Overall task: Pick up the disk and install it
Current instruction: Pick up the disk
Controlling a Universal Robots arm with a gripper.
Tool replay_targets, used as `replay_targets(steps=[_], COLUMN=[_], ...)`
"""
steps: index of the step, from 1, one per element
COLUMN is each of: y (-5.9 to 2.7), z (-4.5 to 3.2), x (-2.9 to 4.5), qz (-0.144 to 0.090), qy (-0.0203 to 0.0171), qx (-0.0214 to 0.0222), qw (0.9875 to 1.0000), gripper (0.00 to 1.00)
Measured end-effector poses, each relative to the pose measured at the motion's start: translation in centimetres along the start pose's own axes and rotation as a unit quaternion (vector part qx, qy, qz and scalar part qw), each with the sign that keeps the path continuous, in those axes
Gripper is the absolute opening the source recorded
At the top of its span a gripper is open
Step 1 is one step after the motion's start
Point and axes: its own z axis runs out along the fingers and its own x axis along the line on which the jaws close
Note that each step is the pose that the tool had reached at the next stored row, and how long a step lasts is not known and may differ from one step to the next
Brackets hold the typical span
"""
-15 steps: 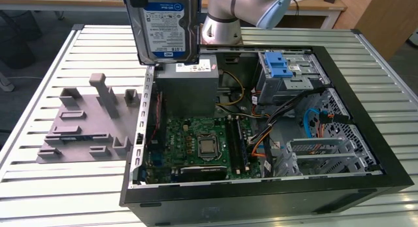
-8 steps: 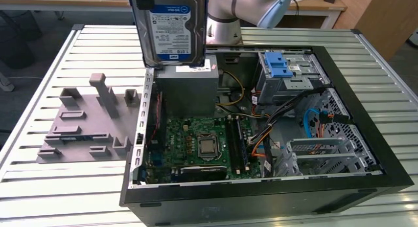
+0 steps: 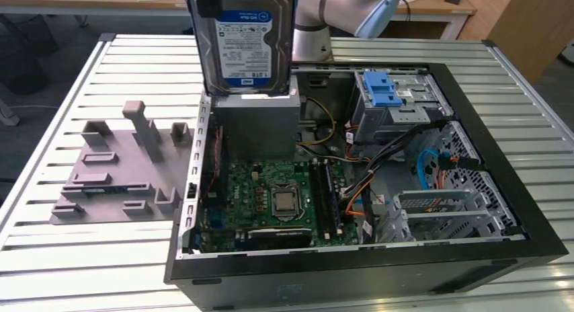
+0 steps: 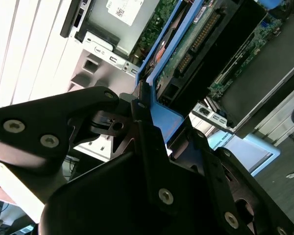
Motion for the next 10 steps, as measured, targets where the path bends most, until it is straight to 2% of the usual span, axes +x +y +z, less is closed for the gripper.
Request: replay_targets(steps=[10], y=[-1.42], z=[-0.01], x=[0.85], qz=[0.0], qy=[0.0], qx=[-0.0007], qw=[1.0], gripper=[0.36])
